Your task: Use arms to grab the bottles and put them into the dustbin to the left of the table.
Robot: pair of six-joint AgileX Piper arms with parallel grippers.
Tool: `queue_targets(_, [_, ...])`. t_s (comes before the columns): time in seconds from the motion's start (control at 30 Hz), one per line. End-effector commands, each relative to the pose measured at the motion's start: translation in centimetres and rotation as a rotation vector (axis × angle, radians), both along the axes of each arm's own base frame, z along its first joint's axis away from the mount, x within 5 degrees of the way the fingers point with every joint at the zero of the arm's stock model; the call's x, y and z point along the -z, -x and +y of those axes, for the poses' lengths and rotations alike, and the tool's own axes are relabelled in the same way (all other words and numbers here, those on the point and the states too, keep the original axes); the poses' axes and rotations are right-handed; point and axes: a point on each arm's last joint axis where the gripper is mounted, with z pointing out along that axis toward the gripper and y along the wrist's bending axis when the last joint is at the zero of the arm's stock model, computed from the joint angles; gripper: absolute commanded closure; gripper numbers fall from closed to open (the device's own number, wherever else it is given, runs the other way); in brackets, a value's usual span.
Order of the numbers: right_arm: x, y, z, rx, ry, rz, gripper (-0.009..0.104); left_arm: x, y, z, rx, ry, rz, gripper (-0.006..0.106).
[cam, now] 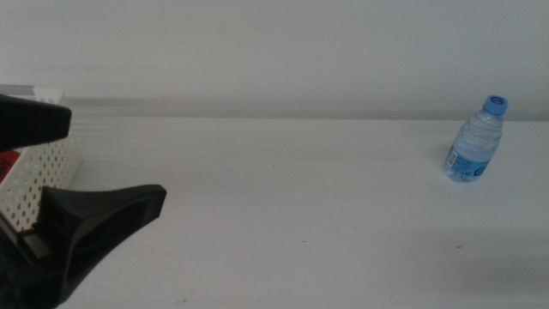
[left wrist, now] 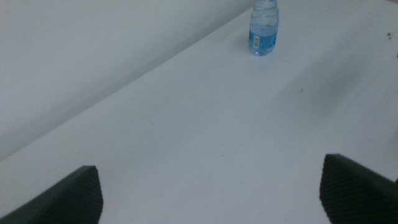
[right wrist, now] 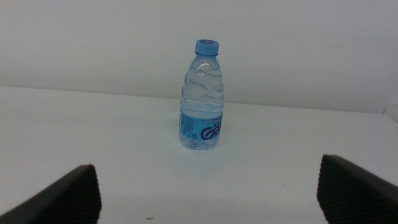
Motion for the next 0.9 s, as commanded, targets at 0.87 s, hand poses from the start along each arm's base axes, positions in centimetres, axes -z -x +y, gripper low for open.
queue_targets(0.87, [1.0, 0.1, 0.0, 0.003, 0.009, -0.008, 0.002, 3.1, -1.0, 0.4, -0.107, 0.135, 0.056, 0.007])
